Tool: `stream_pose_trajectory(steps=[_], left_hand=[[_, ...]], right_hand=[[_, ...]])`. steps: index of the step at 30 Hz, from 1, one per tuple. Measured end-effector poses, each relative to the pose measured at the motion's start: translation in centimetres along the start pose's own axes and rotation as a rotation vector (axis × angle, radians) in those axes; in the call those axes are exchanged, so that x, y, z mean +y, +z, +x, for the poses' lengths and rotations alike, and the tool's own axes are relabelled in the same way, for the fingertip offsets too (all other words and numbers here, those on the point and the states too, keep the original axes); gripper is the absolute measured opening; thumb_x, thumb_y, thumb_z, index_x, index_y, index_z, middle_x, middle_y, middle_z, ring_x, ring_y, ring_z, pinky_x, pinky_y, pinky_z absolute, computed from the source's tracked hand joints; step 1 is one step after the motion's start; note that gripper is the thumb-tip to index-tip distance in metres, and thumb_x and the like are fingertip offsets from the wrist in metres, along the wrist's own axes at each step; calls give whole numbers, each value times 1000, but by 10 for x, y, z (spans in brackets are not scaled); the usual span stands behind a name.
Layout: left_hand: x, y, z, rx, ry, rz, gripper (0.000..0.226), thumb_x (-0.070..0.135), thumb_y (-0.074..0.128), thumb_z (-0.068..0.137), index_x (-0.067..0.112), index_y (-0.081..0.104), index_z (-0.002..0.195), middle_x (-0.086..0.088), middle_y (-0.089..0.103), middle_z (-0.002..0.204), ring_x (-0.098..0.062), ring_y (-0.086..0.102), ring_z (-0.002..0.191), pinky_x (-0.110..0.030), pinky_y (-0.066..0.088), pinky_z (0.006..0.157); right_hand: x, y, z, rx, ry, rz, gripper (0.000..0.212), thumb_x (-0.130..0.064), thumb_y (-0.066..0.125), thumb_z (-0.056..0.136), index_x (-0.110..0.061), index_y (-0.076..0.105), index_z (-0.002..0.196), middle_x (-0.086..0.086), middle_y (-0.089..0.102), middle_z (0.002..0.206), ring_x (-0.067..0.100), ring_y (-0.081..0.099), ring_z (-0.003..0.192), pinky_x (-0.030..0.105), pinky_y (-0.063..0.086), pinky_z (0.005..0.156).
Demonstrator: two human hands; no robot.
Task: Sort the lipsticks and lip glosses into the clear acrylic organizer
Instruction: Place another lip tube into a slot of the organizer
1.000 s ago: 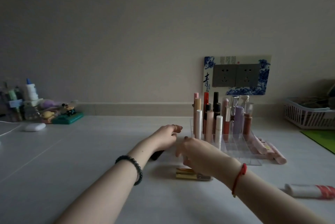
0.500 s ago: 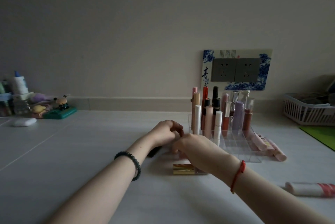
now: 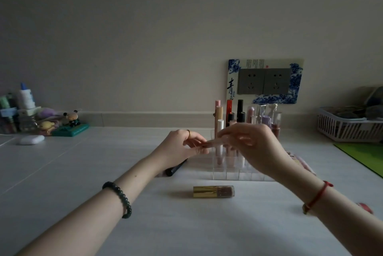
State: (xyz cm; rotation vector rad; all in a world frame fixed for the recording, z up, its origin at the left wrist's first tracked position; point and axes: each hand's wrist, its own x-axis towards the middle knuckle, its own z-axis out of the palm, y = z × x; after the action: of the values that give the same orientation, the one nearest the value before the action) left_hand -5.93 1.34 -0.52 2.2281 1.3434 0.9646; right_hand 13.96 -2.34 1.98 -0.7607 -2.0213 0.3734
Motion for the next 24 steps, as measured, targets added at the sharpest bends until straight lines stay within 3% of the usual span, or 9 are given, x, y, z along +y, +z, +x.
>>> stream_pose_trajectory(steps=[3, 5, 7, 11, 18, 24], left_hand=[[18, 8, -5, 16, 32, -12, 9, 39, 69, 73, 44, 65, 79, 18, 70, 81, 2, 62, 77, -20, 49, 76], [29, 15, -6, 39, 57, -50, 11, 35, 69, 74, 45, 66, 75, 16, 70, 78, -4, 64, 77, -21, 49, 74], [40, 22, -7, 47, 70, -94, 8, 34, 69, 75, 42, 67, 75, 14, 70, 77, -7, 65, 77, -18, 49, 71], [59, 36, -4, 67, 78, -184, 2, 37, 68, 75, 36, 68, 76, 14, 70, 75, 0, 64, 73, -15, 50, 70], [87, 64, 9, 205, 180, -291, 22, 21, 64, 81, 18, 66, 103, 15, 66, 84, 0, 64, 80, -8, 49, 73], [91, 88, 15, 207, 151, -374, 32, 4, 56, 85, 32, 57, 99, 18, 63, 86, 12, 60, 80, -4, 45, 76]], right_hand=[[0, -13, -2, 66, 39, 179, 16, -16, 58, 79, -30, 61, 84, -13, 67, 73, 5, 67, 67, 13, 53, 61], [-1, -20, -4, 94, 67, 298, 12, -26, 58, 74, -28, 64, 84, -8, 70, 70, 10, 68, 68, 16, 54, 61], [-1, -27, -6, 102, 79, 352, 20, -32, 59, 68, -25, 64, 87, -7, 71, 73, 12, 68, 69, 18, 55, 62], [2, -39, -12, 99, 58, 244, 16, -15, 67, 69, -18, 63, 84, -4, 69, 80, 10, 67, 72, 15, 53, 66], [15, -61, -11, 211, 146, 181, 18, -6, 66, 72, -17, 63, 87, 0, 67, 82, 12, 66, 73, 20, 56, 65], [43, -57, -10, 279, 229, 13, 22, -4, 69, 71, -12, 64, 91, -6, 64, 77, 7, 64, 72, 20, 56, 69]])
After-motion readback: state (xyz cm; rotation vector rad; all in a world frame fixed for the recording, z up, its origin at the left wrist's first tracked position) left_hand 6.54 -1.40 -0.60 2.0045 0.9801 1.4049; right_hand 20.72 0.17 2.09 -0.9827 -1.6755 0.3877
